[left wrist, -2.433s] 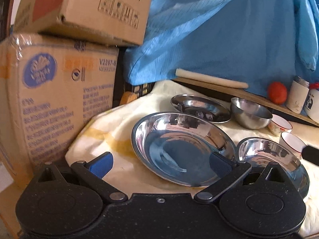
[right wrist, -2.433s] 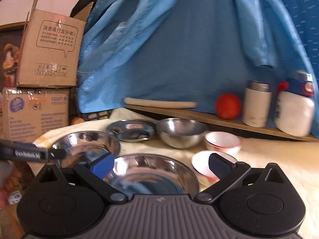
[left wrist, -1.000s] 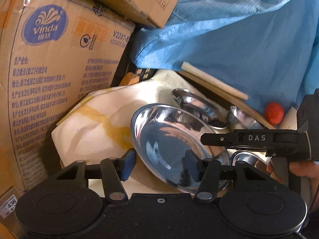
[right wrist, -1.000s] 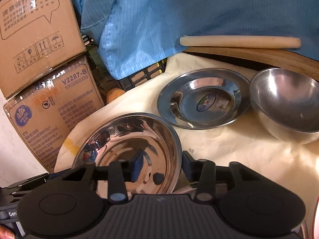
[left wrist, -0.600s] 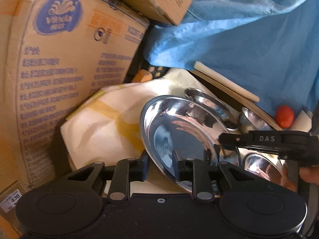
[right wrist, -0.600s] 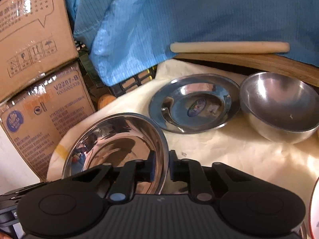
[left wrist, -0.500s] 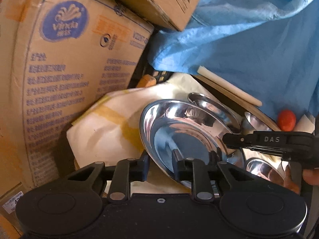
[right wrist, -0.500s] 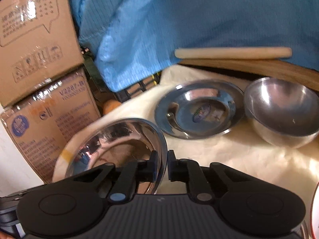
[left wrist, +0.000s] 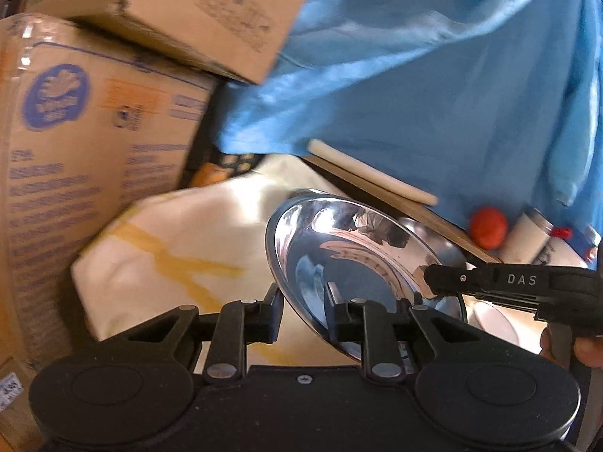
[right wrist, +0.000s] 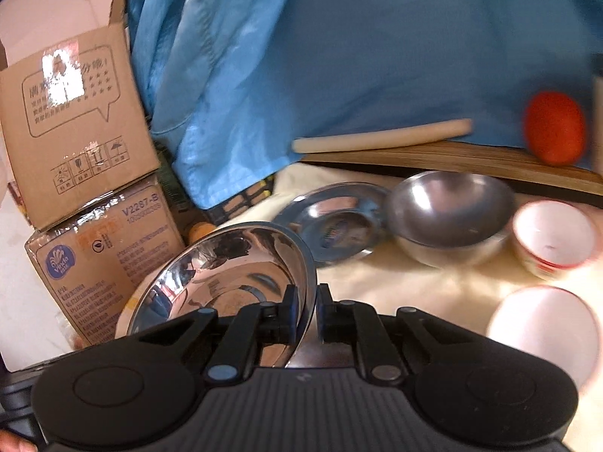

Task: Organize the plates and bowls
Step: 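Lift the large steel plate with the left gripper and carry it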

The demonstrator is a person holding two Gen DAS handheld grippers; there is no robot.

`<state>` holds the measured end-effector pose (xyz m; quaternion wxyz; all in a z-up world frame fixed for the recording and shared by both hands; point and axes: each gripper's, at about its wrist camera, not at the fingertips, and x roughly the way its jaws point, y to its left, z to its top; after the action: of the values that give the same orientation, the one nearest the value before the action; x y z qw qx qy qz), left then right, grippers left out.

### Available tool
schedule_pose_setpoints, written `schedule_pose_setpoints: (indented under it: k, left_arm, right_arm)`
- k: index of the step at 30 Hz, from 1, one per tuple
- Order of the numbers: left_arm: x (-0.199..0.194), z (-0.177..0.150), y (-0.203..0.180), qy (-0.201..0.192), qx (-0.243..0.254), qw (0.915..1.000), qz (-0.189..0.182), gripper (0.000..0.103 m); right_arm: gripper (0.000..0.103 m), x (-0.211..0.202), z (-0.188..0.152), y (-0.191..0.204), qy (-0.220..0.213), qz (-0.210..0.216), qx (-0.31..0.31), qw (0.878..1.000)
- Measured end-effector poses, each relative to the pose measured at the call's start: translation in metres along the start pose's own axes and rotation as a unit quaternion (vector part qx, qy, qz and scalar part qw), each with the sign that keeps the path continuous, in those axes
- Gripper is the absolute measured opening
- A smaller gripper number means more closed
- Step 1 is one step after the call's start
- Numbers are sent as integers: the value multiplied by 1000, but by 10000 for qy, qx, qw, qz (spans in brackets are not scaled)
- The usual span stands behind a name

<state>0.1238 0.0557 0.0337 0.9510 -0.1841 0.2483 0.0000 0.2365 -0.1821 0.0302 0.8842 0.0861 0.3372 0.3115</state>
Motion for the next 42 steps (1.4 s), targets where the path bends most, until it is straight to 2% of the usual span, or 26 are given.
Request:
schedule_pose_setpoints:
  k: [11, 20, 26, 31, 42]
  left_arm:
    - [17, -29, -50, 502, 575, 9961, -432, 26]
    - [20, -44, -74, 564, 1161, 9914, -220, 32]
    - [23, -50, -87, 475, 1650, 9851, 34, 35]
    - [27, -54, -92, 541, 1842, 9813, 101, 42]
    - [30, -54, -89, 624, 1794, 9818, 10, 44]
  right_arm:
    - [12, -57, -29, -37, -119, -533, 299, 9981]
    - [15, -68, -52, -53, -86, -636, 460, 9969]
    - [16, -69, -59, -48, -58, -805, 201, 9965]
    - [17, -69, -60, -40, -94, -968, -100, 9952]
    - [35, -67, -64, -20, -50, -1388, -799, 9871]
